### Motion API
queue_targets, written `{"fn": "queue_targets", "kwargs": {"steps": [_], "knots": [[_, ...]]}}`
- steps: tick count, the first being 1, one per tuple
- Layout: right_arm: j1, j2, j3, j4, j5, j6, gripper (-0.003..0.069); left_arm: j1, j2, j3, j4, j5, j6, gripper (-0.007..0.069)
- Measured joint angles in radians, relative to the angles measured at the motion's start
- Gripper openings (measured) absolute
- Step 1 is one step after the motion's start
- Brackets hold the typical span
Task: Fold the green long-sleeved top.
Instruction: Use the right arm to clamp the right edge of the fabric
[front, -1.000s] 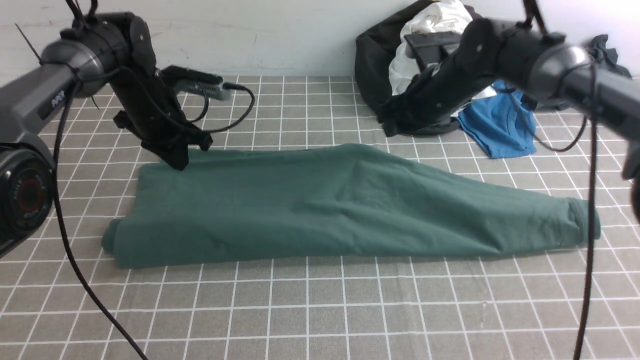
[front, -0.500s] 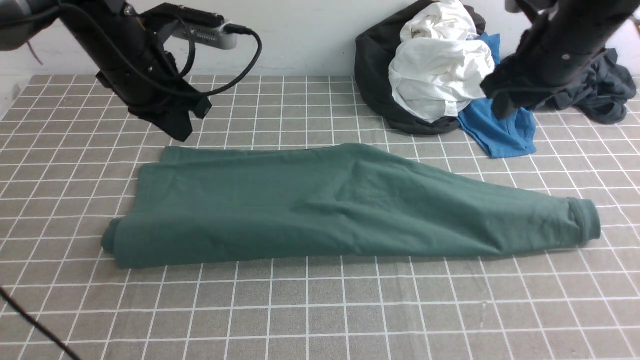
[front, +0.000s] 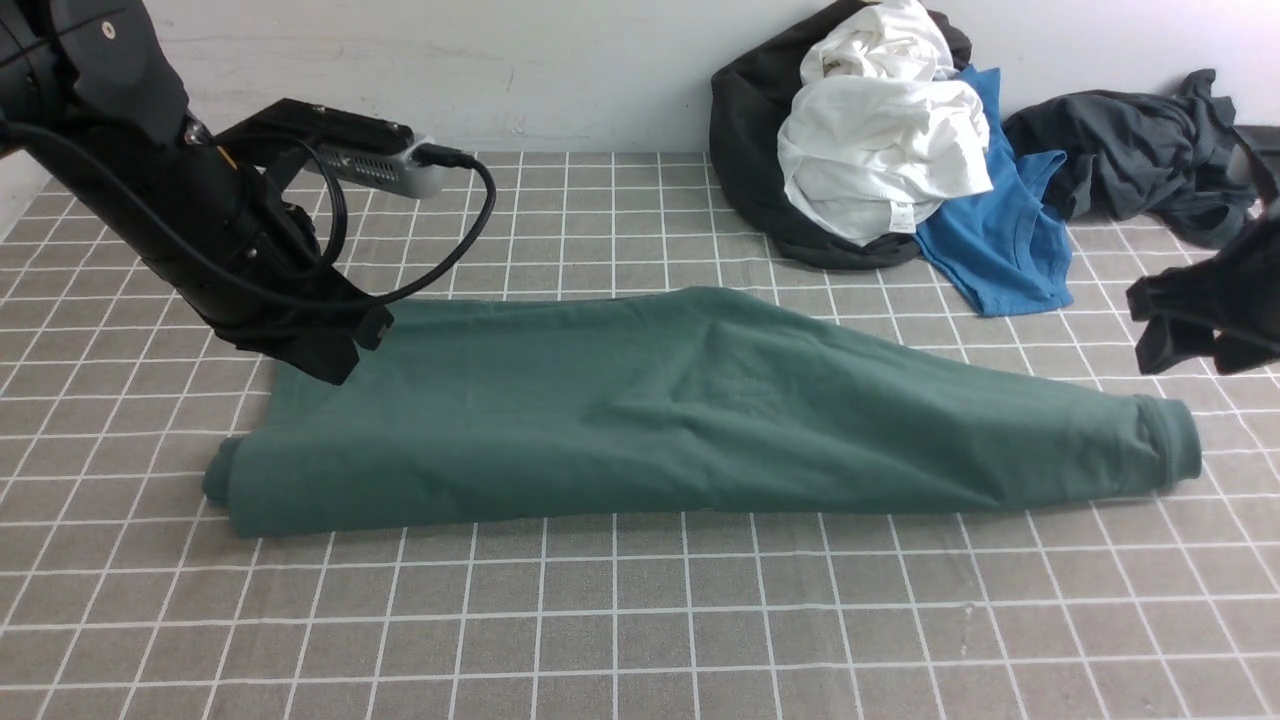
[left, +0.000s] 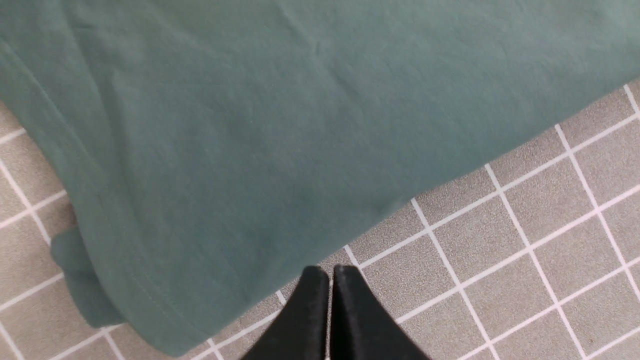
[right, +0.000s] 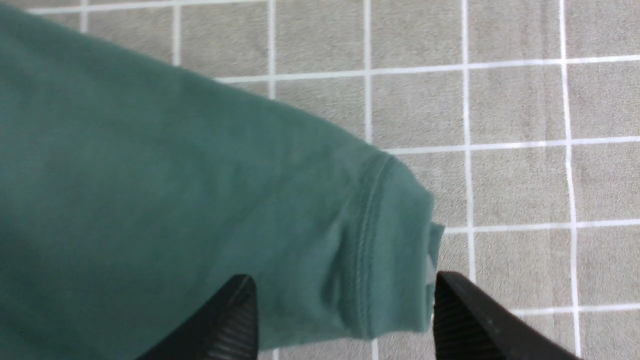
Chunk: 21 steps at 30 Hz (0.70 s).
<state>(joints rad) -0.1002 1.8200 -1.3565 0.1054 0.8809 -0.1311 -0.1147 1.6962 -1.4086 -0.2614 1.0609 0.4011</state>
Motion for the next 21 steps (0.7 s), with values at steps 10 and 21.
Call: {"fn": "queue_targets", "kwargs": {"steps": [10,21], "knots": [[-0.016,0.235,-0.003,0.01,-0.139,0.091,0.057,0.0,0.002,0.001,-0.001,-0.001,0.022,-0.0007],[-0.003,0.225,-0.005,0.041,-0.125,0.017,0.0316,0.0,0.027,0.001,0.0,-0.001,0.025,-0.0007]]}}
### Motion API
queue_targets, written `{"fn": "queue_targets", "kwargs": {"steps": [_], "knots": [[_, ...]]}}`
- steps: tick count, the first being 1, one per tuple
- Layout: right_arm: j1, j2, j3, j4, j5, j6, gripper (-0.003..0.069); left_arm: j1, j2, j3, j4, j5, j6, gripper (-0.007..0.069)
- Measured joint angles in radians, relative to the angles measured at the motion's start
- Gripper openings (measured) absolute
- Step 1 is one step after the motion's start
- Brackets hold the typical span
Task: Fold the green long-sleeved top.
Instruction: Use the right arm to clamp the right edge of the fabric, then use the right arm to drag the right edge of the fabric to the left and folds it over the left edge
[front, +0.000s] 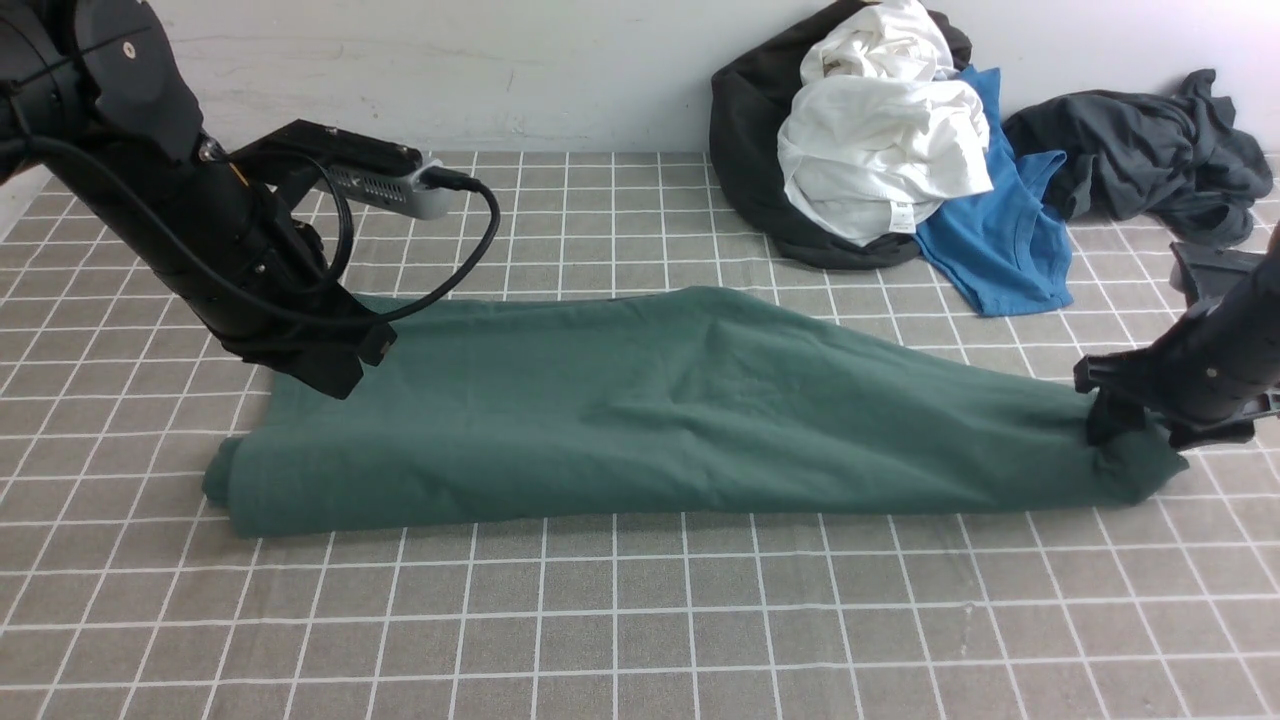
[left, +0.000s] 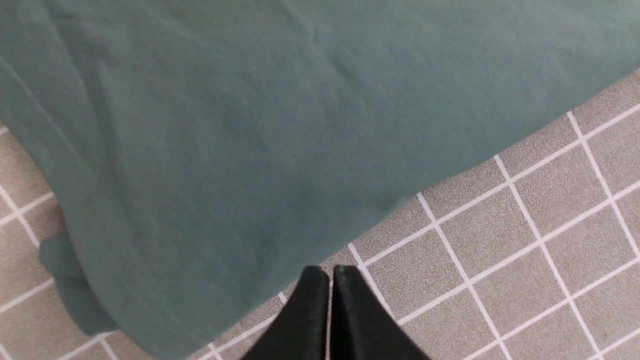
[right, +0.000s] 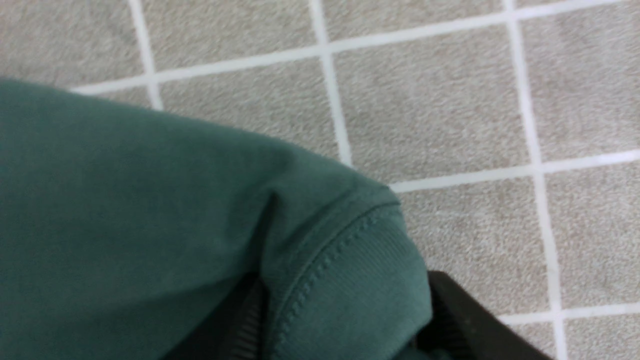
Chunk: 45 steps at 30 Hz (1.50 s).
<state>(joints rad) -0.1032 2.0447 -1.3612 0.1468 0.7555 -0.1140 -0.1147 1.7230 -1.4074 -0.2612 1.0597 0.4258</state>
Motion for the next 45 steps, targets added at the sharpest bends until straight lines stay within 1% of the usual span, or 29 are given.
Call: {"fn": "queue_targets", "kwargs": {"steps": [1,2,3,4,6,9,12,13,15,17,18,19,21,23,24,25,26,27,29,30,31,34,36,39,41,43,45], "knots": [[0.001,-0.002,0.0,0.0,0.001,-0.003,0.0316,0.0,0.0,0.0,0.0,0.0,0.0,-0.0007],[0.009,-0.022,0.004,0.0,0.019,-0.027,0.02,0.0,0.0,0.0,0.0,0.001,0.0,-0.0007],[0.01,-0.037,0.005,-0.004,0.024,-0.036,0.016,0.0,0.0,0.0,0.0,0.002,0.001,-0.0007],[0.012,-0.063,0.007,-0.011,0.033,-0.051,0.0083,0.0,0.0,0.0,0.001,0.006,0.002,-0.0007],[0.014,-0.089,0.007,-0.025,0.041,-0.056,0.006,0.0,0.0,0.0,0.005,0.008,0.002,-0.0007],[0.018,-0.199,0.01,-0.147,0.075,-0.052,0.0059,0.0,-0.029,0.0,0.035,0.015,0.002,-0.0007],[0.018,-0.317,0.01,-0.299,0.098,0.004,0.0059,0.0,-0.077,0.0,0.059,0.018,0.002,-0.0007],[0.018,-0.351,0.008,-0.328,0.104,0.028,0.0059,0.0,-0.096,0.0,0.064,0.018,0.002,-0.0007],[0.022,-0.439,-0.025,-0.353,0.129,0.081,0.0059,0.0,-0.136,0.0,0.067,0.02,0.002,-0.0007],[0.031,-0.474,-0.052,-0.346,0.142,0.084,0.0059,0.0,-0.156,0.0,0.068,0.023,0.002,-0.0007],[0.058,-0.506,-0.101,-0.321,0.165,0.074,0.0059,0.0,-0.181,0.0,0.07,0.029,0.002,-0.0007],[0.063,-0.506,-0.107,-0.321,0.167,0.072,0.0059,0.0,-0.184,0.0,0.07,0.032,0.002,-0.0007],[0.142,-0.521,-0.191,-0.246,0.189,0.022,0.0059,0.0,-0.217,0.0,0.076,0.036,0.002,-0.0007],[0.245,-0.494,-0.254,-0.165,0.193,-0.035,0.0059,0.0,-0.245,0.0,0.083,0.036,0.002,-0.0007],[0.266,-0.489,-0.264,-0.157,0.193,-0.044,0.0059,0.0,-0.249,0.0,0.085,0.036,0.002,-0.0007],[0.349,-0.446,-0.294,-0.101,0.193,-0.075,0.0059,0.0,-0.265,0.0,0.089,0.037,0.002,-0.0007],[0.359,-0.433,-0.302,-0.088,0.192,-0.078,0.0059,0.0,-0.267,0.0,0.09,0.038,0.002,-0.0007],[0.428,-0.387,-0.323,-0.051,0.185,-0.091,0.0059,0.0,-0.277,0.0,0.09,0.04,0.002,-0.0007],[0.514,-0.285,-0.358,0.006,0.162,-0.094,0.0059,0.0,-0.29,0.0,0.092,0.05,0.002,-0.0007],[0.522,-0.275,-0.361,0.011,0.16,-0.094,0.0059,0.0,-0.291,0.0,0.092,0.05,0.002,-0.0007],[0.57,-0.206,-0.382,0.045,0.135,-0.094,0.0059,0.0,-0.297,0.0,0.092,0.064,0.002,-0.0007],[0.649,-0.057,-0.431,0.122,0.071,-0.094,0.0059,0.0,-0.3,0.0,0.092,0.073,0.002,-0.0007],[0.68,0.021,-0.464,0.176,0.047,-0.094,0.0059,0.0,-0.3,0.0,0.092,0.076,0.002,-0.0007],[0.698,0.082,-0.5,0.224,0.045,-0.105,0.0065,0.0,-0.3,0.0,0.092,0.081,0.002,-0.0007],[0.701,0.128,-0.545,0.286,0.06,-0.126,0.0103,0.0,-0.3,0.0,0.092,0.081,0.002,-0.0007],[0.697,0.139,-0.577,0.327,0.075,-0.147,0.0174,0.0,-0.3,0.0,0.092,0.081,0.002,-0.0007],[0.692,0.138,-0.622,0.351,0.097,-0.165,0.0279,0.0,-0.3,0.0,0.092,0.079,0.002,-0.0007]]}}
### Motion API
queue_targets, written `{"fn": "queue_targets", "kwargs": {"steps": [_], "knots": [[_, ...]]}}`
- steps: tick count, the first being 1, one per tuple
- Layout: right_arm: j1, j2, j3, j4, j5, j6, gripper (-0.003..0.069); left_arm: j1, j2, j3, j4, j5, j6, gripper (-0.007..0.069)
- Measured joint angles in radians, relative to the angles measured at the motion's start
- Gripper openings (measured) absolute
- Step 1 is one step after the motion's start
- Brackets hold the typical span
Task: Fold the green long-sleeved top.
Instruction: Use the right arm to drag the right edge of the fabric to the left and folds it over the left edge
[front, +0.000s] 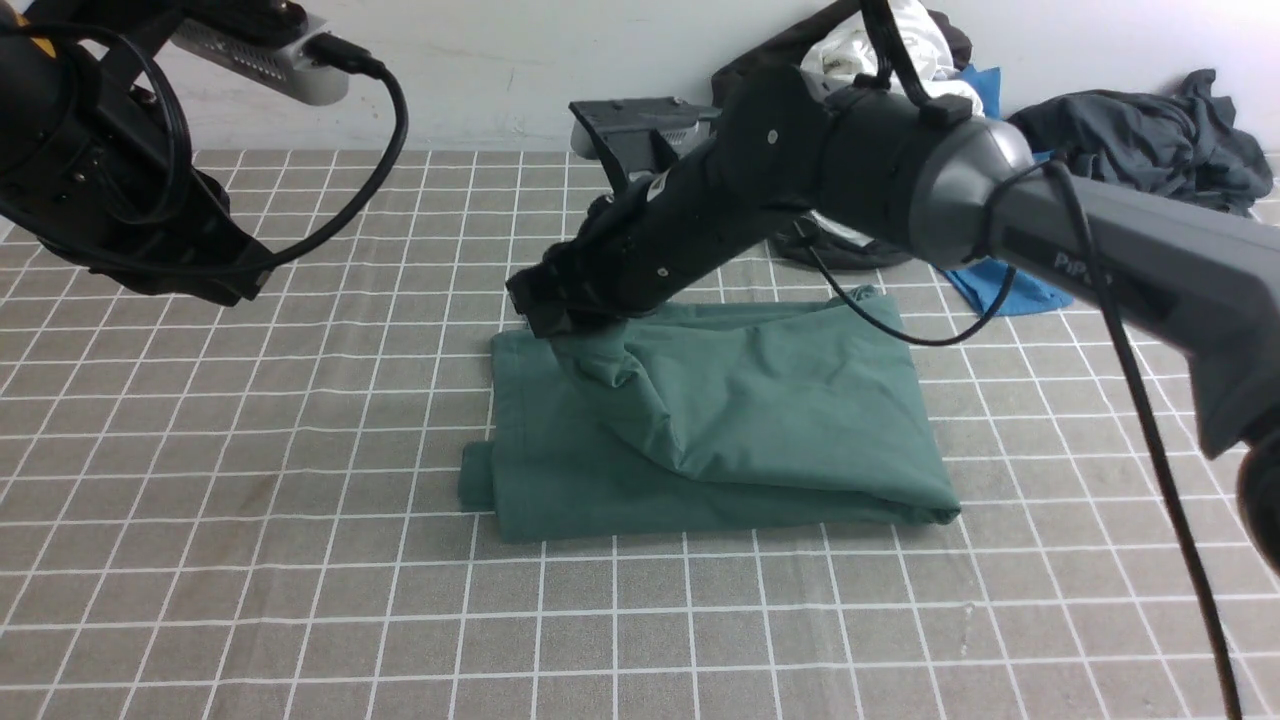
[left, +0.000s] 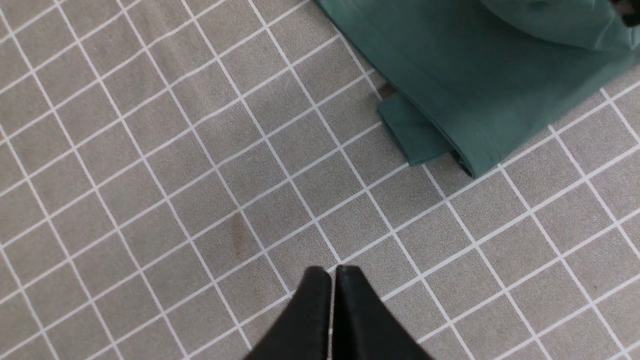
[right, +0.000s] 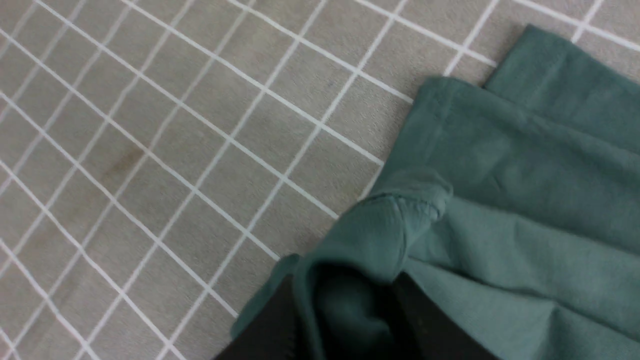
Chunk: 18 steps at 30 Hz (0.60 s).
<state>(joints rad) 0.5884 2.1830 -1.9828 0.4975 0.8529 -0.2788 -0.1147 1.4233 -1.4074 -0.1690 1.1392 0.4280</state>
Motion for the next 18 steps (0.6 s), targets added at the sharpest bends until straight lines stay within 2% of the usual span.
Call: {"fn": "queue_targets", "kwargs": {"steps": [4,7,12,17,18], "knots": [[-0.021,-0.011,-0.072,-0.024,0.075,-0.012,0.0444,0.0,0.0,0.0,0.0,0.0,0.0,-0.0007],[-0.046,-0.017,-0.098,-0.101,0.143,-0.011,0.0509,0.0,0.0,0.0,0.0,0.0,0.0,-0.0007],[-0.055,0.014,-0.098,-0.269,0.199,0.08,0.0528,0.0,0.0,0.0,0.0,-0.013,0.0,-0.0007],[-0.015,0.089,-0.098,-0.278,0.209,0.104,0.0528,0.0,0.0,0.0,0.0,-0.02,0.0,-0.0007],[0.027,0.133,-0.098,-0.274,0.215,0.098,0.0528,0.0,0.0,0.004,0.0,-0.023,0.0,-0.0007]]}}
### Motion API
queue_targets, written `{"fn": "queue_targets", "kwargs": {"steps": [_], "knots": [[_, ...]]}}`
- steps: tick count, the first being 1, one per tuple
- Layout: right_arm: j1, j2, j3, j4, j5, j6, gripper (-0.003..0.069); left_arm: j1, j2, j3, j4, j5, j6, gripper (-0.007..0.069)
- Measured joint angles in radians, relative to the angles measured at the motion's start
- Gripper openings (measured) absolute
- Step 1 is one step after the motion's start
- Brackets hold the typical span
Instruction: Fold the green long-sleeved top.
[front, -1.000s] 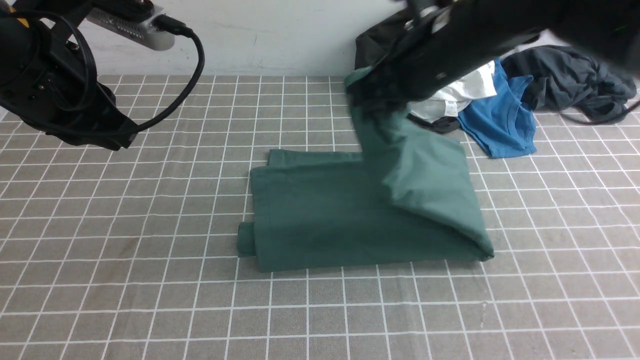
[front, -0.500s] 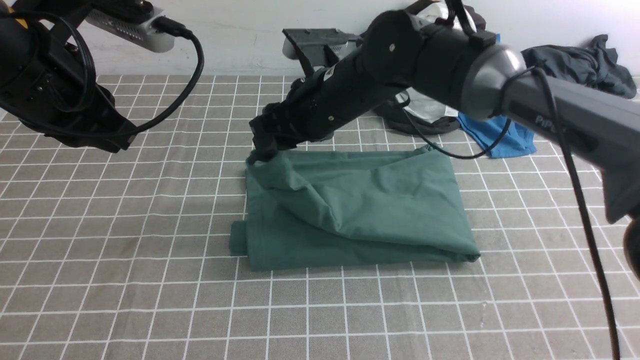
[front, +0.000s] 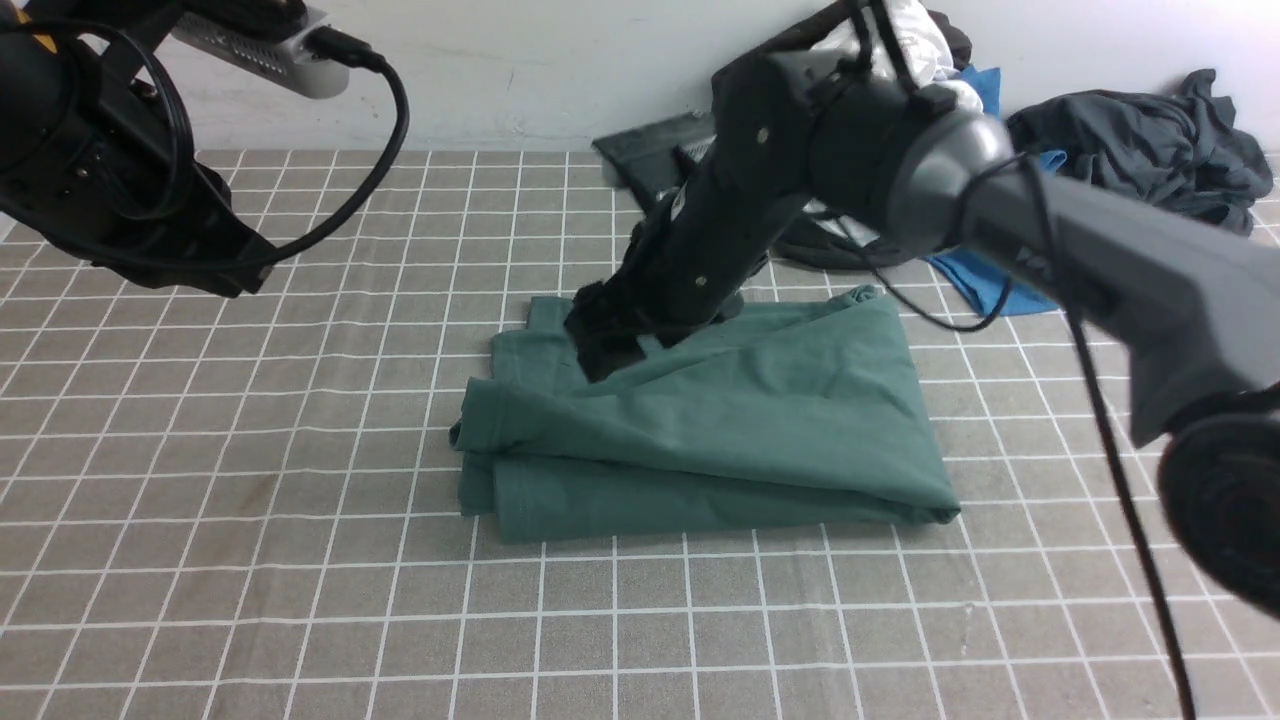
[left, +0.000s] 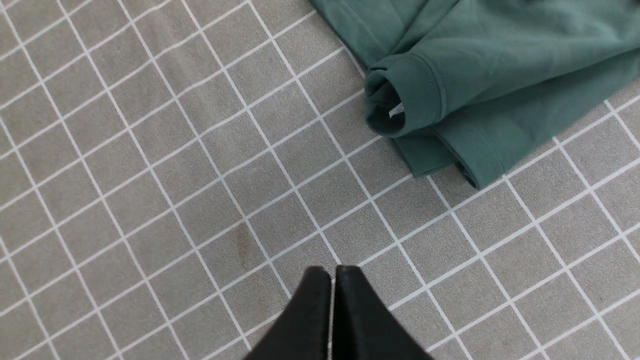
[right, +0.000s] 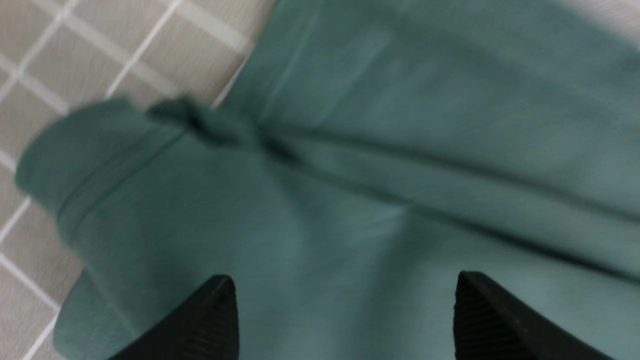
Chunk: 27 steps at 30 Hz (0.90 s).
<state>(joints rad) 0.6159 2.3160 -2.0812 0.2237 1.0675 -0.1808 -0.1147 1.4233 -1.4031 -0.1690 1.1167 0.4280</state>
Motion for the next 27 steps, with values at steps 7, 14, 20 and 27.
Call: {"fn": "queue_targets", "kwargs": {"steps": [7,14,20,27], "knots": [[0.109,0.063,-0.001,-0.025,0.038,-0.022,0.0528,0.0,0.0,0.054,0.0,-0.023,0.0,-0.0007],[0.084,-0.002,-0.08,-0.101,0.159,-0.024,0.0528,0.0,-0.001,0.059,0.0,-0.048,-0.002,-0.0007],[0.027,-0.15,-0.098,-0.138,0.175,-0.03,0.0475,0.0,-0.085,0.116,0.0,-0.057,-0.039,-0.0007],[-0.006,-0.398,0.032,-0.138,0.179,-0.035,0.0253,0.0,-0.408,0.412,0.003,-0.106,-0.082,-0.0007]]}}
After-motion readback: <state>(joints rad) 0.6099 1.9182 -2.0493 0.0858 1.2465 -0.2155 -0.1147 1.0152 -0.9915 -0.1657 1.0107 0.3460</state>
